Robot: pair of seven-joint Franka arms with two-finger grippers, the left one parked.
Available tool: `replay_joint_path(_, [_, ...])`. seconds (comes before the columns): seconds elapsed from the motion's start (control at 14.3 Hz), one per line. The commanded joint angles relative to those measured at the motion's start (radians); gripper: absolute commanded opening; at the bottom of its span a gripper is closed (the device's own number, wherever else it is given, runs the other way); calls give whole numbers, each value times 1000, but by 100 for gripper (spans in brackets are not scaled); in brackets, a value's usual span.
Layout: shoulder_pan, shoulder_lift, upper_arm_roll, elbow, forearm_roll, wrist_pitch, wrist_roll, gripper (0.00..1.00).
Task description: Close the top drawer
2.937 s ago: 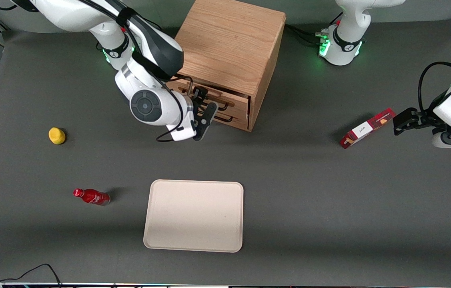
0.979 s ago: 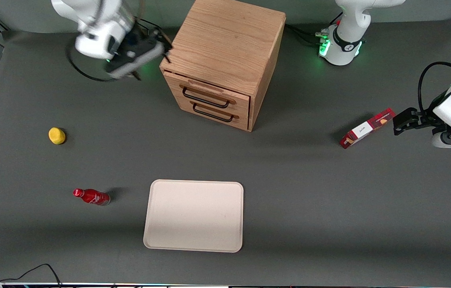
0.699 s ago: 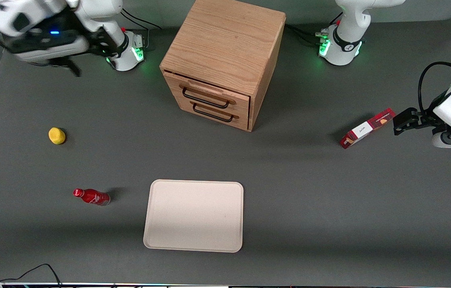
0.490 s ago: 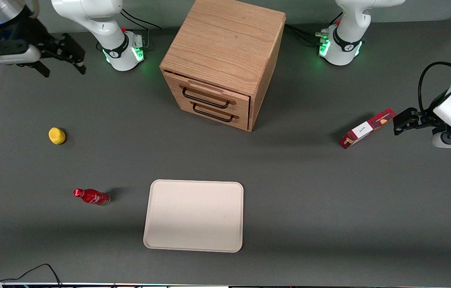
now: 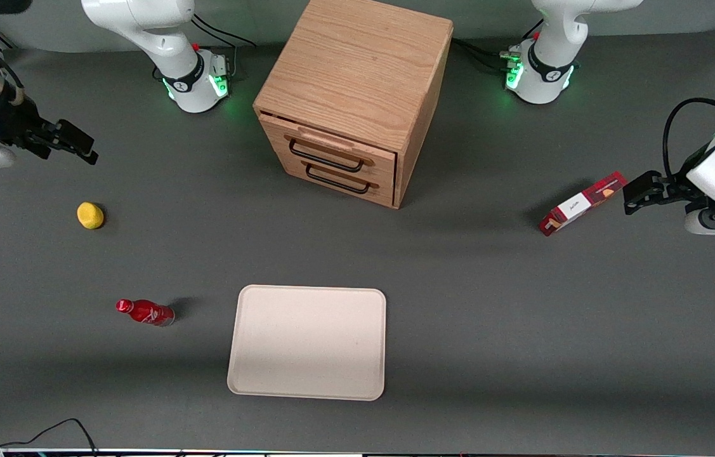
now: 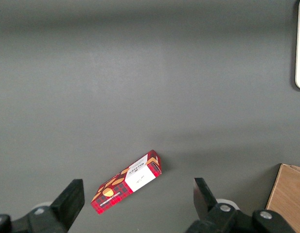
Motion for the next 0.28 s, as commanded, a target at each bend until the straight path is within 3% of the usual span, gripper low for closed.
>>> replay_joint_path(0.0, [10,-32,-5,-44,-25,36,-31,100])
replay_joint_path(0.21, [10,18,-7,28,-31,26,-32,100])
